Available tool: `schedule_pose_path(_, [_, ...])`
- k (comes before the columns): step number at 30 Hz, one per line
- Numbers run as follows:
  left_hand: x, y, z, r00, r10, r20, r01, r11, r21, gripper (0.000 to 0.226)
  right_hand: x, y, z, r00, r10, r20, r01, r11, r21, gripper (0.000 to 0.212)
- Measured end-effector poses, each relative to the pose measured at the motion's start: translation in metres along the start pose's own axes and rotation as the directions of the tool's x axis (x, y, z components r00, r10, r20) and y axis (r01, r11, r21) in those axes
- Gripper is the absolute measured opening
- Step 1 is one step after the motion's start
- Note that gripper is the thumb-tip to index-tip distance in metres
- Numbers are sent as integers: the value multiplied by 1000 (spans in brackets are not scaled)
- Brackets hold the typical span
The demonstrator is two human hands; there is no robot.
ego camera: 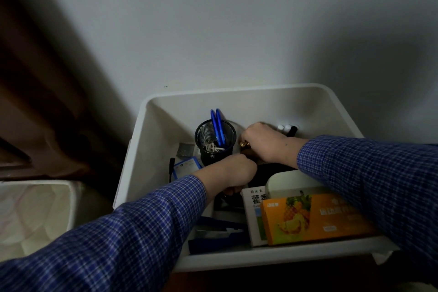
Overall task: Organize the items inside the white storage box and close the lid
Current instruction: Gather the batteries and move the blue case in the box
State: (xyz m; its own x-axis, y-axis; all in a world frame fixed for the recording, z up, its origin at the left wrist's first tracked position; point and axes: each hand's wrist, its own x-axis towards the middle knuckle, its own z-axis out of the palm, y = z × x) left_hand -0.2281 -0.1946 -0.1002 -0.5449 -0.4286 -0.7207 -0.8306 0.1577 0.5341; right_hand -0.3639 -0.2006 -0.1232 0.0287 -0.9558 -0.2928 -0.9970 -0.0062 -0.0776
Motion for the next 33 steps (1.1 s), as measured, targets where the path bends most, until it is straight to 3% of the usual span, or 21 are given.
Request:
schedule_pose_path(2, [1,0,-1,1000,-25,2,25,1000,13,41,0,1,1,1000,15,7,-15,999,36,20])
schedule_pose_path(7, [10,6,0,988,-70,-139,56,993,-107,36,3,2,5,999,37,21,-38,995,87,36])
schedule_pose_path(9, [13,6,1,990,-86,-111,73,990,-120,33,3,3,5,999,33,28,-36,992,118,41])
schedule_pose_path(14, [17,4,2,991,-78,-107,54,976,-212,19,3,5,4,999,39,32,-42,994,100,26])
schedule_pose_path(21, [26,0,3,971,-66,-230,6,967,-253,19,1,7,7,999,36,-2,-36,997,75,21])
schedule_pose_path(26, [28,3,3,947,-76,-311,-22,954,-300,23,0,10,6,1000,-9,-8,9,999,53,28])
schedule_pose_path(33, [29,4,4,913,-25,-407,-129,929,-348,23,1,11,8,1000,-22,-19,23,998,57,14])
